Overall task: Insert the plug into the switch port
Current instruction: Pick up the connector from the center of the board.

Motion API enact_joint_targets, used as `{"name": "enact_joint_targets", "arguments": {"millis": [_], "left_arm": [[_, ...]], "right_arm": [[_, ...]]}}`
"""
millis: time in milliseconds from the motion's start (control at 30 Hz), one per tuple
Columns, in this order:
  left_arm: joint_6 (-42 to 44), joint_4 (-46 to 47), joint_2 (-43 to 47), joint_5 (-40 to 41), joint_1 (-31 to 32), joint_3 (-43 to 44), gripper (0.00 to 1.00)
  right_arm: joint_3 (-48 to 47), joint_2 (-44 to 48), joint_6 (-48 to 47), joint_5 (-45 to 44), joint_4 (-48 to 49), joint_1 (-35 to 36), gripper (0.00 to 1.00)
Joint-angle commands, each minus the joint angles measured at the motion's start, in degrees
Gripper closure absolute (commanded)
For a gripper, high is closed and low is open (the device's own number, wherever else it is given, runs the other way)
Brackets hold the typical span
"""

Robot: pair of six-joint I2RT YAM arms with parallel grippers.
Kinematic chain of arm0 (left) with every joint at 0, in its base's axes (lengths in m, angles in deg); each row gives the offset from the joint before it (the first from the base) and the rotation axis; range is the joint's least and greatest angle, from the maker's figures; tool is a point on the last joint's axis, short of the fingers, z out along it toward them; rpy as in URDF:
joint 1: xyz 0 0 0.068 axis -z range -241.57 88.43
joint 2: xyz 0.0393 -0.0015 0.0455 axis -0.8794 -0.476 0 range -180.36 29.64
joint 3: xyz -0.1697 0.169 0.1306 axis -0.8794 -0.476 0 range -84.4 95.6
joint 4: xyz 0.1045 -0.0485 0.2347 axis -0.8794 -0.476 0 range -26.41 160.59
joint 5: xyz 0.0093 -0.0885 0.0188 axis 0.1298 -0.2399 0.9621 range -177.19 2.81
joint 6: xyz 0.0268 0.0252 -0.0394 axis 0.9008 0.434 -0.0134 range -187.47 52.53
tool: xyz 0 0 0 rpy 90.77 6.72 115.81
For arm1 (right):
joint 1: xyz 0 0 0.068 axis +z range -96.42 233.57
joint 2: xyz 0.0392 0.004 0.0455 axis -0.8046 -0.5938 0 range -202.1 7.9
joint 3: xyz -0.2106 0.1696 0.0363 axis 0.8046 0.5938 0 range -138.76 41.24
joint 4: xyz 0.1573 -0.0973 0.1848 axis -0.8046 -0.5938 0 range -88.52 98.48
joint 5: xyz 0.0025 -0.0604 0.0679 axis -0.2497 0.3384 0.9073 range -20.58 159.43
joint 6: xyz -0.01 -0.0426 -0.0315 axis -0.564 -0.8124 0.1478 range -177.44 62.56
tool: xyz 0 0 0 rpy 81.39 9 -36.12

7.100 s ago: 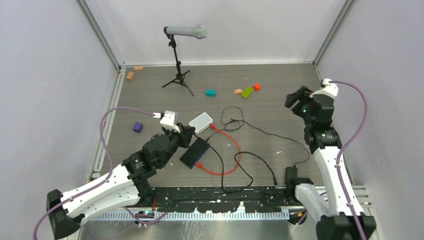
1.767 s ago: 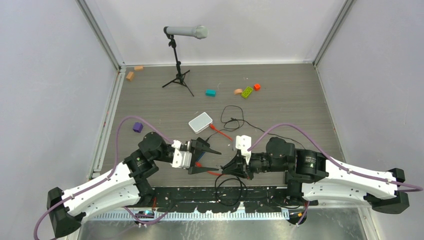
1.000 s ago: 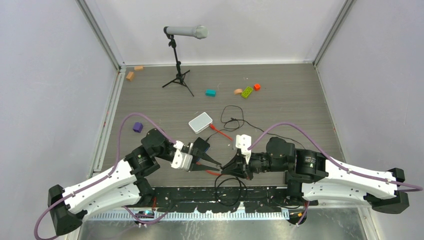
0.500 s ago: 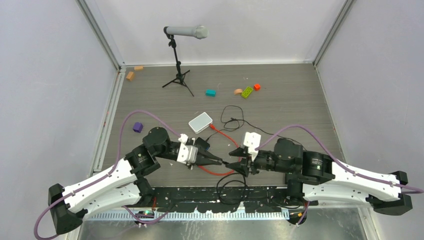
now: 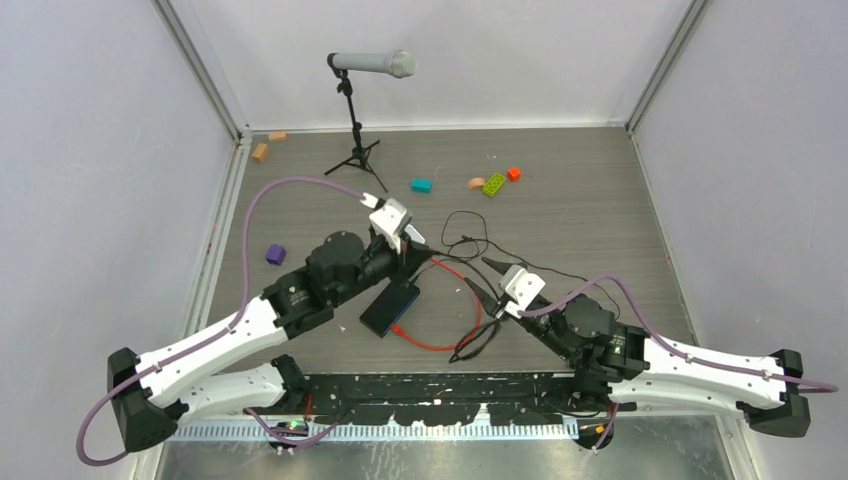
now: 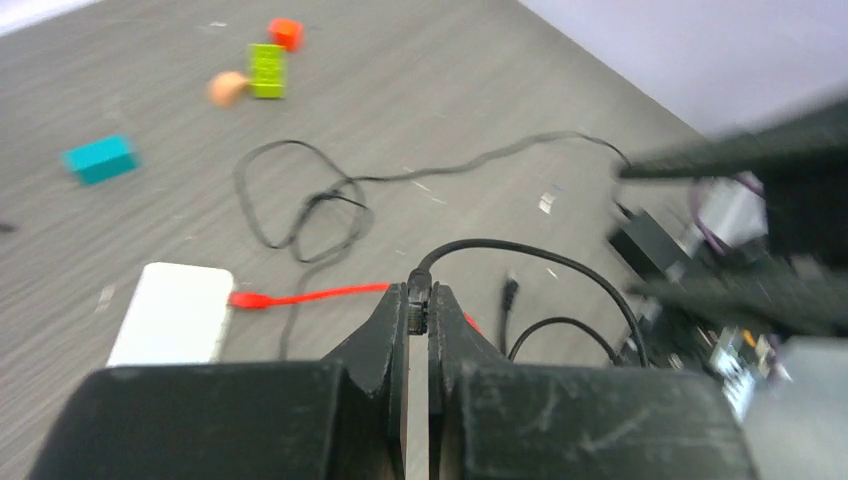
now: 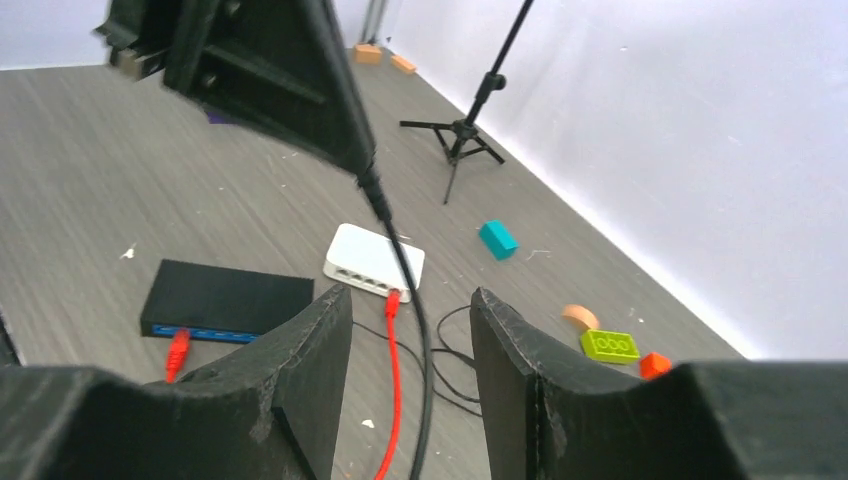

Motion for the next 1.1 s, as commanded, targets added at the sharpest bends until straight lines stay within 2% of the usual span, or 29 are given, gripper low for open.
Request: {"name": "enact_joint_targets", "arguments": {"millis": [0,100,267,367,533,633,700,767,800,933,1067], "left_arm": [[-6.8,-12.9,-5.7,20.6,-0.3,11.5,1.00],[-12.5,-21.6,-10.8,19.8,-3.9,16.7,1.00],[-23.8,-26.5,-13.3,8.5,-17.6,16.4,1.00],[-24.8,-27.7,-12.5,10.7,-20.2,14.7,1.00],[-24.5,-29.9,-10.9,16.8,-20.3,13.2,1.00],[-24.6,-29.0,-10.0,16.8,-20.4,12.3,1.00],[-24.7,-28.8,-10.1,16.9,-20.3,12.0,1.00],[-24.8,-28.6,-10.2,16.9,-20.3,11.9,1.00],[-24.9,-28.5,-10.2,16.9,-20.3,11.7,1.00],[-25.2,-28.1,-10.2,16.8,-20.3,11.6,1.00],[-25.2,-27.9,-9.8,16.6,-20.3,11.5,1.00]], "right_arm": [[-3.2,-1.6,-6.2,-4.1,5.6,0.1,0.48],[-3.9,-4.1,-9.7,-4.4,5.5,0.2,0.47],[-4.8,-7.2,-10.5,-3.9,6.0,0.2,0.47],[-5.6,-8.2,-8.2,-3.9,4.4,0.1,0.47],[-9.0,-12.3,2.6,-7.6,-4.0,0.2,0.47],[-9.6,-15.0,10.6,-9.2,-5.8,0.2,0.47],[-9.8,-17.3,18.9,-13.7,-5.6,0.2,0.46],[-10.0,-19.8,28.3,-17.8,-5.2,0.4,0.31],[-10.1,-21.1,33.2,-20.5,-5.3,0.7,0.28],[-13.1,-28.6,41.8,-33.6,-6.8,7.6,0.27],[-17.6,-36.1,49.4,-40.3,-13.6,12.7,0.25]]}}
